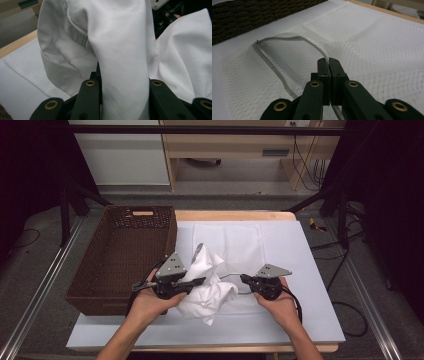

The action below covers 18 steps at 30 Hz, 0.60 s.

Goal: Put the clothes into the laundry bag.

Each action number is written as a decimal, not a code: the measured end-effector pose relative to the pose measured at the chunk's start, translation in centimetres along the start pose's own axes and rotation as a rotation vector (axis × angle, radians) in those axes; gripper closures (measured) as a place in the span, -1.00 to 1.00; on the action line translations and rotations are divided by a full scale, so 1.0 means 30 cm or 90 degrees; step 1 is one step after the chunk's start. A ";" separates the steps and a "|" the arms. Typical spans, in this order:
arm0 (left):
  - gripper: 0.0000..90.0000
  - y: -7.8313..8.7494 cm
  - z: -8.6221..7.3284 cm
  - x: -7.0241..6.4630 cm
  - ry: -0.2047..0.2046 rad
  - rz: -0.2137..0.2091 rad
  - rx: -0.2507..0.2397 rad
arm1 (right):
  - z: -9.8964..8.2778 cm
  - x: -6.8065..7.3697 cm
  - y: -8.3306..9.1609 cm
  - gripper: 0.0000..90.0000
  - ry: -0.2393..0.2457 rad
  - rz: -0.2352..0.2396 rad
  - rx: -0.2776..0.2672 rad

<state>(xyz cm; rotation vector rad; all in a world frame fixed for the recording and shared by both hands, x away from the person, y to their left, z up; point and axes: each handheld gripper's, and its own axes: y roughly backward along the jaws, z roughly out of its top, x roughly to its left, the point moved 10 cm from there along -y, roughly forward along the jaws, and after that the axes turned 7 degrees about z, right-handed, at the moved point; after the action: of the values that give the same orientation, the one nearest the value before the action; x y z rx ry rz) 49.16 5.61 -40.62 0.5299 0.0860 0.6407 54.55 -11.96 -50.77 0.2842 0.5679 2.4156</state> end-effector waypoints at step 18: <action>0.62 -0.042 -0.001 -0.034 -0.019 0.008 -0.007 | 0.004 -0.003 0.003 0.98 -0.011 0.006 -0.007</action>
<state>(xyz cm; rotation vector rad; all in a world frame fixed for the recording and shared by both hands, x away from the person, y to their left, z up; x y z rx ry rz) 49.04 4.16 -41.35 0.5297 0.0506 0.6455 54.61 -12.04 -50.63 0.3026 0.5465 2.4231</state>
